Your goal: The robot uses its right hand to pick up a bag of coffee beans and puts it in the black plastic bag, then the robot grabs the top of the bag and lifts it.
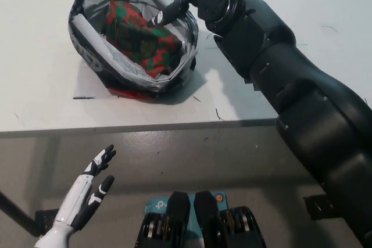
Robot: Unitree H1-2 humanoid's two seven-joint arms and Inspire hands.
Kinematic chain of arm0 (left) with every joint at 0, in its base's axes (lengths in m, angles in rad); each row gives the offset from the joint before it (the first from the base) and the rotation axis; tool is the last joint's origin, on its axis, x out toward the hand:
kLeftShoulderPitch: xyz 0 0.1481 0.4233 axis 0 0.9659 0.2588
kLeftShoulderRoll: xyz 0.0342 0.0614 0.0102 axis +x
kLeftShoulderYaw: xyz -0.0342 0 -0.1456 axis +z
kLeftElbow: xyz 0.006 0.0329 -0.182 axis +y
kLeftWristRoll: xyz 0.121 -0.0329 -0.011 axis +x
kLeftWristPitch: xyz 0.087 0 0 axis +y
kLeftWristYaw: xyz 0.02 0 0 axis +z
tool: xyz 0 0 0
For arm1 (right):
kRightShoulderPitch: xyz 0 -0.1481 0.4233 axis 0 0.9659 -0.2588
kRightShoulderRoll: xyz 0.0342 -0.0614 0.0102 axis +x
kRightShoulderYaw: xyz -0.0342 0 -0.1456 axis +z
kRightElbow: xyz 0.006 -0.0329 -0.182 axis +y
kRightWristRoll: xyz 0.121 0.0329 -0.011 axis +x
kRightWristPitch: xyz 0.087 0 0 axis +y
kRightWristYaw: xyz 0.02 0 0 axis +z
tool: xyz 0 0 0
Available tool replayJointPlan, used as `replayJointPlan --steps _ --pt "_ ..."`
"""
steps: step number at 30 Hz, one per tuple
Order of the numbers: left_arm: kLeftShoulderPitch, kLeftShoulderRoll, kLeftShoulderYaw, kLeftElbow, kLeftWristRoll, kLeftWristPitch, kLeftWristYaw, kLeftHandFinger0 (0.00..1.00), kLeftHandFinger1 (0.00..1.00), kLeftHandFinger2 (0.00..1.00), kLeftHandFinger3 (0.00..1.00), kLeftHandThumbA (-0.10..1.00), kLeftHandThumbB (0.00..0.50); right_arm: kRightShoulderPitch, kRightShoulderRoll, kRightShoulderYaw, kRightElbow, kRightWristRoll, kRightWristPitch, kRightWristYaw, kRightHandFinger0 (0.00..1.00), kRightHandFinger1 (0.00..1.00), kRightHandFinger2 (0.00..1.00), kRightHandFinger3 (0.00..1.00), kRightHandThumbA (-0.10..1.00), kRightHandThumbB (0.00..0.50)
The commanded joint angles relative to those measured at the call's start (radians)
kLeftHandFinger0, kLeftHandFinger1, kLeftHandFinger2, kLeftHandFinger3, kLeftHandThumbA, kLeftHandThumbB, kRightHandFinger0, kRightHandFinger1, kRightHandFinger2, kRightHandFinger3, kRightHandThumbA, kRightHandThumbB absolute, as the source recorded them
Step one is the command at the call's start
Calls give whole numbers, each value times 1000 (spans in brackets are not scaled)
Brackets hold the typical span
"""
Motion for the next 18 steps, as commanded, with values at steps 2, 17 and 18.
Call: replayJointPlan --steps 2,17,18 --pt "-10 14 -2 -19 5 4 -8 1000 1000 1000 1000 1000 262 -101 -37 -15 -46 -32 -45 -137 1000 1000 1000 1000 950 482" --pt "-11 16 -6 -11 12 -25 -2 1000 1000 1000 1000 1000 228 -42 -39 -7 -22 -57 -26 -158 1000 1000 1000 1000 862 483" --pt "-12 18 -7 -13 16 -17 -4 1000 1000 1000 1000 1000 237 -39 -38 -6 -19 -59 -23 -155 1000 1000 1000 1000 861 486"
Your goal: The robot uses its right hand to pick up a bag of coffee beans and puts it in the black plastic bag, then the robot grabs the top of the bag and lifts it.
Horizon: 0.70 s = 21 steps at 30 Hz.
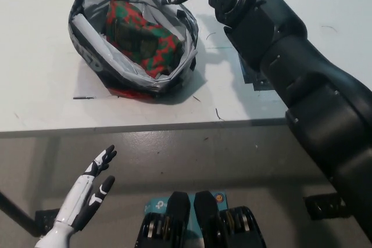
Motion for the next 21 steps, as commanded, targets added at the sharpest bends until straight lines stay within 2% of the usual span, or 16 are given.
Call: replayJointPlan --steps 1,8,14,16,18,21 --pt "-12 18 -3 -15 14 -15 -5 1000 1000 1000 1000 1000 236 -33 -8 -6 -5 -16 -19 -30 1000 1000 1000 1000 855 492" --pt "-9 17 -2 -12 5 -20 -6 1000 1000 1000 1000 1000 232 -2 4 -1 -5 -23 -15 -21 1000 1000 1000 1000 956 500" --pt "-10 18 -5 -17 14 -18 -6 1000 1000 1000 1000 1000 224 17 14 -9 1 -16 -6 -12 1000 1000 1000 1000 911 500" --pt "-11 19 -6 -15 15 -26 -6 1000 1000 1000 1000 1000 202 25 17 -17 3 -6 -3 0 1000 1000 1000 1000 904 500" --pt "-11 21 -6 -14 16 -27 -5 1000 1000 1000 1000 1000 207 33 20 -17 5 -6 -6 7 1000 1000 1000 1000 897 490" --pt "-10 22 -6 -21 17 -19 -6 1000 1000 1000 1000 1000 222 42 24 -13 6 -11 0 14 1000 1000 1000 1000 887 500"
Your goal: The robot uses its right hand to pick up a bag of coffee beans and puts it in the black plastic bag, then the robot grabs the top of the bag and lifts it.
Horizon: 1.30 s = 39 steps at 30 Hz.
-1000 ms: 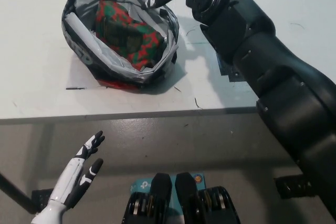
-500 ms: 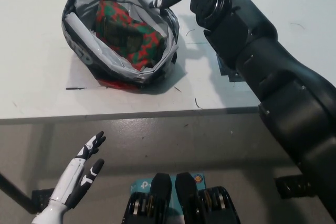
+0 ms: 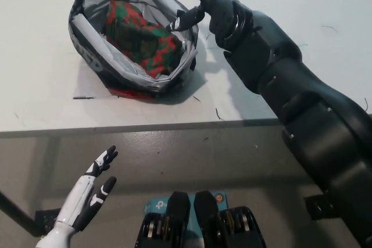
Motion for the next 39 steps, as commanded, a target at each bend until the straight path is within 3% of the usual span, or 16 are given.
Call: replayJointPlan --steps 1,7,9,11,21,30,38,39 --pt "-10 20 -2 -20 9 -22 -6 1000 1000 1000 1000 1000 222 -28 3 -3 -9 -12 5 13 1000 1000 1000 1000 892 500" --pt "-14 19 -1 -16 -4 -31 -8 1000 1000 1000 1000 1000 204 -20 7 -34 2 20 44 28 1000 1000 1000 1000 818 480" --pt "-15 22 -1 -17 4 -32 -6 1000 1000 1000 1000 1000 211 -19 4 -47 5 26 66 25 1000 1000 1000 1000 795 448" --pt "-16 23 -1 -15 1 -40 -7 1000 1000 1000 1000 1000 194 -20 1 -52 7 23 85 21 1000 1000 1000 1000 790 459" --pt "-13 20 -1 -14 -11 -39 -10 1000 1000 1000 1000 1000 222 7 -12 -46 18 -3 159 -8 1000 1000 1000 1000 759 437" --pt "-11 23 -2 -22 -4 -35 -11 1000 1000 1000 1000 1000 227 39 -5 -68 25 14 180 -23 1000 1000 1000 1000 753 449" --pt "-9 22 -6 -14 -12 -46 -13 1000 1000 1000 1000 1000 225 71 13 -91 31 28 156 1 1000 1000 1000 1000 750 406" --pt "-8 22 -6 -17 -10 -43 -13 1000 1000 1000 1000 1000 225 79 14 -110 31 45 137 -23 839 1000 1000 1000 613 355"
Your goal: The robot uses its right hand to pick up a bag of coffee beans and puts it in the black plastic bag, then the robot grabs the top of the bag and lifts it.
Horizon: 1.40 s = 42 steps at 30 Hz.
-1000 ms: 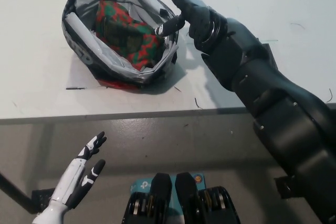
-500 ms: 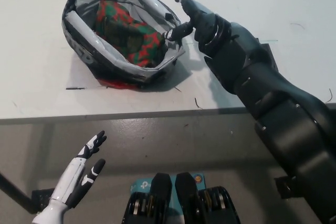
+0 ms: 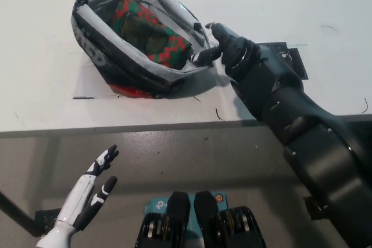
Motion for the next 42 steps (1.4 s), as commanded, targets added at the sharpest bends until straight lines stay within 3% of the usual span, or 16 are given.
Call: replayJointPlan --steps 1,2,5,6,7,8,15,16,19,20,21,26,28,32,35,42 --pt "-3 19 -2 -20 -11 -33 -14 1000 1000 1000 1000 1000 225 -30 6 -43 -3 37 -32 -40 726 967 1000 1000 577 346" --pt "-2 20 -2 -23 -12 -31 -15 1000 1000 1000 1000 1000 220 -27 9 -69 -3 59 -34 -69 371 540 764 1000 443 279" --pt "-6 21 -2 -22 -14 -30 -16 1000 1000 1000 1000 1000 218 -27 15 -168 -5 130 -43 -145 251 451 602 902 110 243" --pt "-8 22 -3 -21 -13 -31 -17 1000 1000 1000 1000 1000 207 -33 13 -219 -7 169 -49 -145 42 83 226 745 -68 196" --pt "-9 23 -3 -20 -12 -32 -17 1000 1000 1000 1000 1000 207 -37 12 -245 -9 190 -53 -141 42 83 226 745 -68 196" --pt "-11 24 -3 -18 -14 -35 -18 1000 1000 1000 1000 1000 205 -41 9 -301 -12 235 -62 -135 8 17 164 952 -94 186" --pt "-15 23 -3 -14 -15 -36 -17 1000 1000 1000 1000 1000 209 -72 -1 -550 -20 388 -68 -116 0 46 492 1000 -100 171" --pt "-15 22 -4 -13 -16 -37 -17 1000 1000 1000 1000 1000 209 -74 -2 -583 -22 406 -81 -110 0 66 554 750 -100 150" --pt "-14 22 -5 -12 -15 -42 -17 1000 1000 1000 1000 1000 204 -78 -3 -646 -25 445 -99 -100 0 124 651 528 -100 155" --pt "-14 24 -6 -11 -14 -43 -18 1000 1000 1000 1000 1000 203 -87 -5 -692 -23 480 -98 -100 0 155 676 300 -65 174" --pt "-16 24 -6 -9 -14 -44 -17 1000 1000 1000 1000 1000 201 -96 -9 -740 -21 518 -95 -98 0 155 681 382 -70 173" --pt "-15 26 -7 -10 -8 -45 -16 1000 1000 1000 1000 1000 196 -115 -17 -855 -21 597 -88 -74 0 190 702 275 -44 134" --pt "-14 27 -8 -12 -8 -44 -17 1000 1000 1000 1000 1000 194 -120 -19 -895 -23 628 -89 -64 0 196 695 345 -38 120" --pt "-13 26 -8 -7 -14 -50 -17 1000 1000 1000 1000 1000 192 -153 -27 -1035 -24 749 -65 -50 0 186 659 712 -24 123" --pt "-15 25 -8 -7 -14 -47 -17 1000 1000 1000 1000 1000 201 -183 -32 -1109 -31 806 -53 -25 0 170 638 479 74 100" --pt "-16 26 -10 -5 -14 -52 -18 1000 1000 1000 1000 1000 181 -241 -37 -1193 -44 864 -37 -34 0 96 578 618 182 51"
